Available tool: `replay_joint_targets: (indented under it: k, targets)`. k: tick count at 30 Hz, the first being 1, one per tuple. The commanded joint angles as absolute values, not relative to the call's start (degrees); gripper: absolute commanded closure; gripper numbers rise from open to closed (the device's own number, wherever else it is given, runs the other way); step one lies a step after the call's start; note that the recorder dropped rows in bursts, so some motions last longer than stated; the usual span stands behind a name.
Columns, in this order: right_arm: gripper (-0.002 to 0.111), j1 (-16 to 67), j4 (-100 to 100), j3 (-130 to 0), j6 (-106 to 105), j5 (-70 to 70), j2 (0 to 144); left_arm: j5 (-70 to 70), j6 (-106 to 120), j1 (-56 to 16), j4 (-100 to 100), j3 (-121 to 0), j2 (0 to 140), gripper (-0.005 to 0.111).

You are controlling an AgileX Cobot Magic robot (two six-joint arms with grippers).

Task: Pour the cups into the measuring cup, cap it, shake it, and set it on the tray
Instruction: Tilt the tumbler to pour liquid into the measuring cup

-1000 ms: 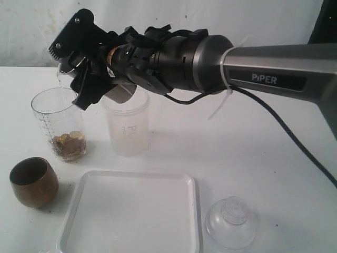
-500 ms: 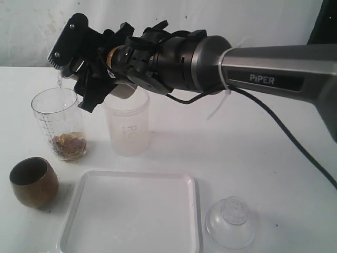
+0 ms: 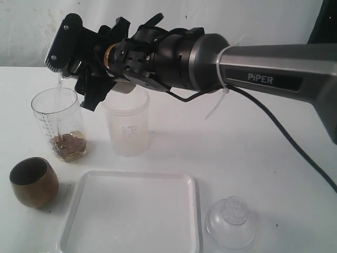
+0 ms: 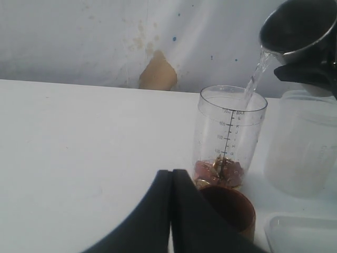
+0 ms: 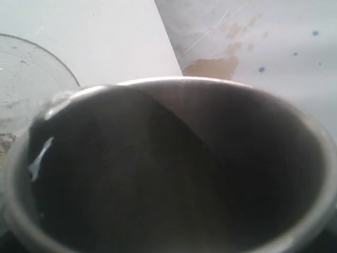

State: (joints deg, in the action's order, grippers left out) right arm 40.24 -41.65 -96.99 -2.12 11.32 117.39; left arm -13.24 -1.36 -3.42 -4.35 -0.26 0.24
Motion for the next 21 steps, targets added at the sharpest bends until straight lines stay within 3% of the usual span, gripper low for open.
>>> replay_joint_targets:
  k: [1,21]
  targets:
    - [0.108,40.90,-45.80,-100.04,-2.85,12.32,116.73,-13.33,-1.24,-3.77,-4.22,0.00,0.00,0.107]
    - [0.108,41.79,-57.21,-102.19,-2.57,16.81,116.73,-13.33,-1.24,-3.77,-4.22,0.00,0.00,0.107]
